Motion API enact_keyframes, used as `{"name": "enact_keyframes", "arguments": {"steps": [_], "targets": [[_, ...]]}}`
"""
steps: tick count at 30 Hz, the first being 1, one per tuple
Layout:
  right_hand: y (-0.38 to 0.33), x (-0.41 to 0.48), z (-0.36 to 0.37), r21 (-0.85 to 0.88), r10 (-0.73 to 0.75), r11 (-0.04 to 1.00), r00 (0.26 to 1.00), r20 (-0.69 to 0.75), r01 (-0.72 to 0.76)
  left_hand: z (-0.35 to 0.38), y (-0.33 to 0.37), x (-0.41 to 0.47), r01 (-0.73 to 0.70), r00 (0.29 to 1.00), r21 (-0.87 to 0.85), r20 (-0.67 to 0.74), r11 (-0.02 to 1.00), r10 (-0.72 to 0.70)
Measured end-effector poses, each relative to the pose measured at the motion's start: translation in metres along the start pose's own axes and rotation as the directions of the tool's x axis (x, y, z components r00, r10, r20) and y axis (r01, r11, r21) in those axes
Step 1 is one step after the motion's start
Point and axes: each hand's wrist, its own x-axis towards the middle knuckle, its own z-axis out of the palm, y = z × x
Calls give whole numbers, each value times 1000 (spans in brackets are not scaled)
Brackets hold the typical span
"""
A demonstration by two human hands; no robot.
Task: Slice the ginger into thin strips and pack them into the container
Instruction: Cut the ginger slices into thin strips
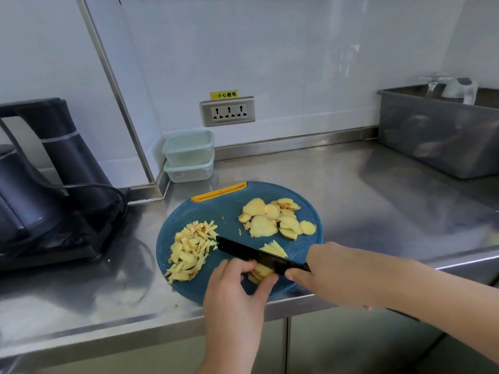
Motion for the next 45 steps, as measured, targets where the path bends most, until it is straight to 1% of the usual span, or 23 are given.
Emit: {"name": "enact_keyframes", "arguments": {"steps": [2, 4, 6, 8, 10, 11, 12, 14, 18, 21, 24, 27, 32, 39, 41, 45], "targets": [[-5, 6, 8, 8, 34, 999, 997, -64, -33, 0, -1, 1, -2, 1000, 6, -1, 1000, 2], [-6, 10, 11, 22, 45, 999, 996, -76, -44, 0, -3, 2, -7, 1000, 13, 1, 1000, 7], [-2, 11, 8, 99, 72, 993, 997, -13, -71, 0, -4, 1, -18, 1000, 13, 4, 1000, 18], [5, 13, 3, 213, 102, 970, 990, 97, -121, -2, -5, -1, -40, 999, 12, 8, 999, 40], [13, 13, -2, 385, 128, 900, 968, 218, -206, -6, -5, -3, -60, 998, 4, 10, 998, 60], [17, 11, -4, 460, 118, 858, 960, 255, -228, -7, -5, -5, -68, 998, 5, 14, 998, 67], [20, 9, -4, 509, 96, 830, 958, 270, -227, -7, -5, -6, -78, 997, 12, 17, 997, 78], [24, 6, -4, 539, 59, 819, 963, 262, -197, -6, -6, -7, -96, 995, 27, 0, 995, 96], [23, 2, -4, 480, 65, 862, 975, 213, -162, -1, -6, -7, -95, 995, 46, -31, 994, 96], [24, -2, -3, 446, 50, 884, 978, 203, -138, 0, -6, -8, -83, 996, 46, -22, 995, 84], [24, -6, -4, 479, 30, 869, 980, 195, -122, 0, -3, -9, -73, 997, 43, -20, 996, 74], [24, -9, -6, 507, 26, 854, 983, 182, -117, 1, -1, -11, -60, 997, 31, -46, 998, 62], [27, -9, -4, 484, 78, 858, 974, 212, -174, 1, -2, -11, -60, 997, 48, -45, 997, 62], [17, -5, -8, 372, 183, 885, 945, 272, -279, -1, -7, -9, -67, 997, 26, -48, 997, 68], [15, -5, -7, 319, 199, 907, 947, 252, -275, 0, -8, -9, -65, 997, 5, -50, 998, 65], [12, -5, -5, 166, 192, 961, 965, 180, -222, -2, -9, -7, -65, 997, -19, -39, 998, 64]]}}
